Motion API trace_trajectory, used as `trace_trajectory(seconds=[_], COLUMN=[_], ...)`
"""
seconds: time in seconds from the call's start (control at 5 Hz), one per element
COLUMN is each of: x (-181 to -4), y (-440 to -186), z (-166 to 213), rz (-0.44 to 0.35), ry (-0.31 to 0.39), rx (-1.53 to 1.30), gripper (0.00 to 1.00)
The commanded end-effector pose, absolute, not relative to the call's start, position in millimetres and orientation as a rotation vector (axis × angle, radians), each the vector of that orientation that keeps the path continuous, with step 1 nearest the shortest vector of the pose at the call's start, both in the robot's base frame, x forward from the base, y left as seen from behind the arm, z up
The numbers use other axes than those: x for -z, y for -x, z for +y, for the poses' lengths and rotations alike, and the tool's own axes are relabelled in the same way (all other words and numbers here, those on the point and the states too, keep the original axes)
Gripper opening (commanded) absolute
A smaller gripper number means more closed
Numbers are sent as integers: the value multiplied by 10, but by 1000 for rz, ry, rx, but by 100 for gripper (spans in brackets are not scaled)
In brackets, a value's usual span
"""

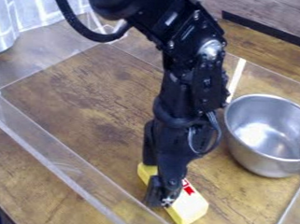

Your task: Put the yellow object in the silver pot

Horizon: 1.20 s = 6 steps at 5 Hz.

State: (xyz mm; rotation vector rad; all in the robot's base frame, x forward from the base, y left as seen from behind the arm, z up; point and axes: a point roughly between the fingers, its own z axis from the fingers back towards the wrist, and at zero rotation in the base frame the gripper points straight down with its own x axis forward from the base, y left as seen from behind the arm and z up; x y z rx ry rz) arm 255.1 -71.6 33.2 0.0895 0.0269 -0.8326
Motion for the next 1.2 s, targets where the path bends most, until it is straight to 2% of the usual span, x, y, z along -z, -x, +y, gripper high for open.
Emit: trace_trajectory(seconds=[0.0, 0.6, 1.0], x=[-268, 16, 149], y=[-2437, -2374, -2268], z=[-719, -850, -870], rz=[47, 35, 21], ry=[-68, -52, -40], rx=[878, 1081, 1070], gripper=[100, 100, 100])
